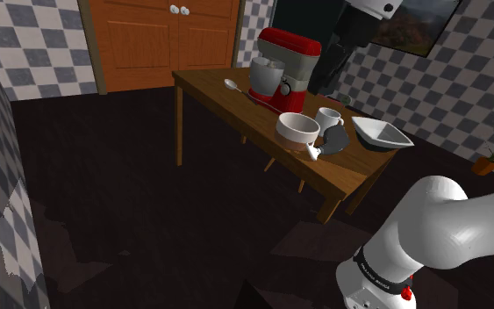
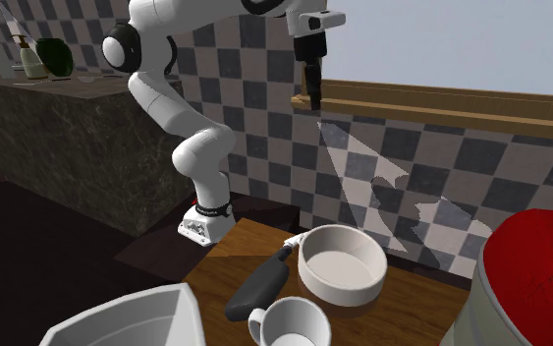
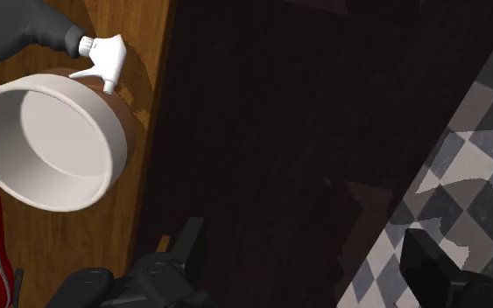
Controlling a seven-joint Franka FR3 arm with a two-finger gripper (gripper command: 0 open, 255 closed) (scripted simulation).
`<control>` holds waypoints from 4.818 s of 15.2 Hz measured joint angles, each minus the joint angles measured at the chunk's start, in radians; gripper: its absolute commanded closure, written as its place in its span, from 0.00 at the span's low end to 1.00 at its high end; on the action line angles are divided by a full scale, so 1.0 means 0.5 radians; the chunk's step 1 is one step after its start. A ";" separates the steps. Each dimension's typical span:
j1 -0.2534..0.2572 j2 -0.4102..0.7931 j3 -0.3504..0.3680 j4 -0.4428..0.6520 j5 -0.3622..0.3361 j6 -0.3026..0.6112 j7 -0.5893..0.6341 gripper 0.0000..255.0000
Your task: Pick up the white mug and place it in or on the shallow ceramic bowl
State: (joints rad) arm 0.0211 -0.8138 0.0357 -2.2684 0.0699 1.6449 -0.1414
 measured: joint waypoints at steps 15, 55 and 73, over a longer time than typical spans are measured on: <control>-0.176 0.326 -0.474 -0.124 -0.255 0.374 -0.459 0.00; -0.333 1.641 -1.251 0.313 0.019 1.092 -1.420 1.00; -0.329 1.528 -1.242 0.500 -0.065 0.815 -1.353 1.00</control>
State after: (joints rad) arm -0.1434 -0.0496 -0.5853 -2.0184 0.0376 2.0524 -0.8177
